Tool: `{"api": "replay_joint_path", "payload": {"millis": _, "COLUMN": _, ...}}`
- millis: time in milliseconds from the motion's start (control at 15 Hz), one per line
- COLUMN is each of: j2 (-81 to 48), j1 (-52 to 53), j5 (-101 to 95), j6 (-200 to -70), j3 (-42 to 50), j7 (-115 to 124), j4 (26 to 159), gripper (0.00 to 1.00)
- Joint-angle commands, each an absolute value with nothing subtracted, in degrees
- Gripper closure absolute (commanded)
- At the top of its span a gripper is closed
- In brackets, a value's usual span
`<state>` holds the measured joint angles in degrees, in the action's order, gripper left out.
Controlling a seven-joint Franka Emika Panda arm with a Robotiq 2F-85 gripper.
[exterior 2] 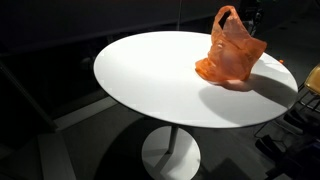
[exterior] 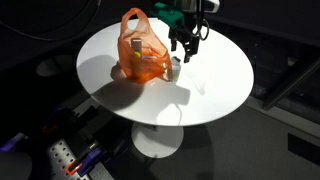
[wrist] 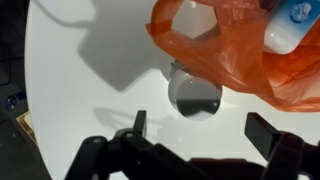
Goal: Put the white container in the orange plastic bag.
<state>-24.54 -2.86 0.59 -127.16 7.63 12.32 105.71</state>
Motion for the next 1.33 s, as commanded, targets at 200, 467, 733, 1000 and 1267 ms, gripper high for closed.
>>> {"api": "replay_joint_path", "payload": {"millis": 200, "j2": -26.17, "j1": -1.76, "j5": -1.3, "j6": -125.36, "j3": 7.93, "j7": 14.96, "j4": 103.91, "gripper": 0.09}}
{"api": "replay_joint_path", "payload": {"millis": 467, "j2": -25.09, "j1": -1.8, "j5": -2.49, "j6": -125.07, "j3": 8.36, "j7": 15.95, "j4": 104.76, "gripper": 0.51}}
{"api": "replay_joint_path", "payload": {"millis": 733, "j2": -24.24, "j1": -2.25, "j5": -2.73, "j6": -123.67, "j3": 8.91, "j7": 16.15, "j4": 104.77, "gripper": 0.81}}
{"api": "replay_joint_path", "payload": {"millis": 1000, "j2": -22.53, "j1": -2.53, "j5": -2.5, "j6": -122.9, "j3": 9.31, "j7": 15.99, "j4": 104.27, "gripper": 0.81}}
{"api": "replay_joint_path", "payload": {"millis": 1267, "j2": -18.89, "j1": -2.2, "j5": -2.85, "j6": -123.57, "j3": 9.13, "j7": 15.72, "j4": 105.05, "gripper": 0.81}}
